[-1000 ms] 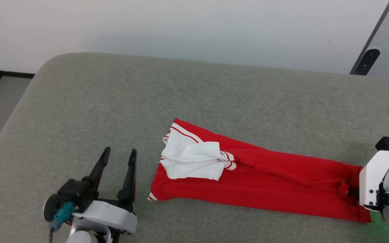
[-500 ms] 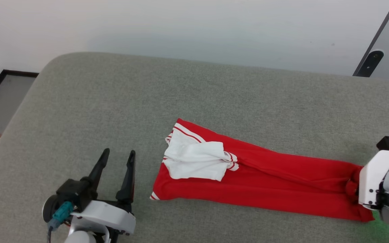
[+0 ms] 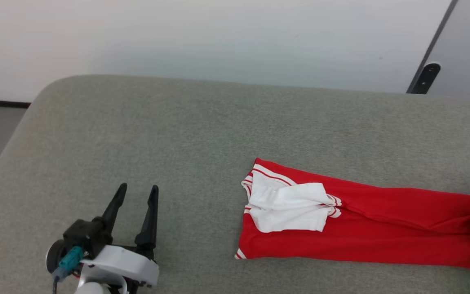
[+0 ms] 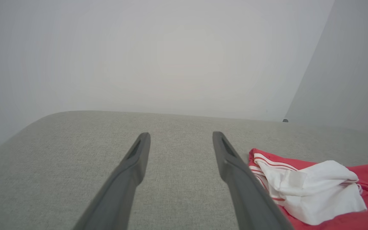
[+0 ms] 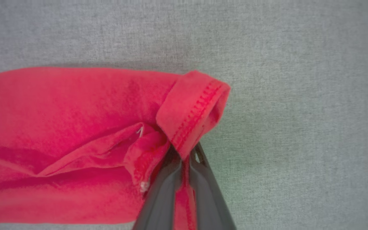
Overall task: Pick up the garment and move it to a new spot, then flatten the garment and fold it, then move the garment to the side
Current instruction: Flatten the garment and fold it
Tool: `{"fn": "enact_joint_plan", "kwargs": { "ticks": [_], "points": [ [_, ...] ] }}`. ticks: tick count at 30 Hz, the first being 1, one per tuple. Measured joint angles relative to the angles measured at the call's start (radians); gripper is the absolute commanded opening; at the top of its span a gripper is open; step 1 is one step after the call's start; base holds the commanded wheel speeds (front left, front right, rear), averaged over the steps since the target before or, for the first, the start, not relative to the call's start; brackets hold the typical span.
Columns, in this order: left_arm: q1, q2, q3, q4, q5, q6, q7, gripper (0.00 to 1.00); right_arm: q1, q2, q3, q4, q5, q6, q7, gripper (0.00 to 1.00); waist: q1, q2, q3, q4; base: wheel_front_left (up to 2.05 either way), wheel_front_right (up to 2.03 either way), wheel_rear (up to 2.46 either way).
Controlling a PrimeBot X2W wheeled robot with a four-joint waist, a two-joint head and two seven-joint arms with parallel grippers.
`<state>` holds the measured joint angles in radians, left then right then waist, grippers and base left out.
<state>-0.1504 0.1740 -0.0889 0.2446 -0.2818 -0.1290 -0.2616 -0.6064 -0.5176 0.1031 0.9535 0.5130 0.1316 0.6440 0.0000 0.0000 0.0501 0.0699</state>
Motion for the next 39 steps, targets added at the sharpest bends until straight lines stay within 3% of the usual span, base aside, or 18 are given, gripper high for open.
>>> {"fn": "enact_joint_plan", "kwargs": {
  "ticks": [8, 19, 28, 39],
  "points": [
    [0.026, -0.002, 0.026, 0.021, -0.005, 0.000, 0.000, 1.00, -0.002, 0.056, 0.000, -0.099, 0.046, 0.000, 0.072, 0.00, 0.0000, 0.0000, -0.032, -0.037, 0.00, 0.00, 0.00],
    [0.039, -0.016, 0.051, 0.041, -0.008, 0.000, 0.000, 1.00, 0.032, 0.184, 0.015, -0.424, 0.098, 0.000, 0.215, 0.00, 0.0000, 0.0000, -0.081, -0.071, 0.00, 0.00, 0.00],
    [0.026, -0.034, 0.017, 0.072, -0.012, 0.000, 0.000, 1.00, 0.047, 0.314, 0.014, -0.557, 0.058, 0.000, 0.300, 0.00, 0.0000, 0.0000, -0.093, -0.012, 0.00, 0.00, 0.00],
    [-0.014, -0.048, -0.053, 0.112, -0.035, 0.000, 0.000, 1.00, 0.041, 0.414, 0.037, -0.538, -0.019, 0.000, 0.314, 0.00, 0.0000, 0.0000, -0.101, 0.107, 0.00, 0.00, 0.00]
  ]
}}
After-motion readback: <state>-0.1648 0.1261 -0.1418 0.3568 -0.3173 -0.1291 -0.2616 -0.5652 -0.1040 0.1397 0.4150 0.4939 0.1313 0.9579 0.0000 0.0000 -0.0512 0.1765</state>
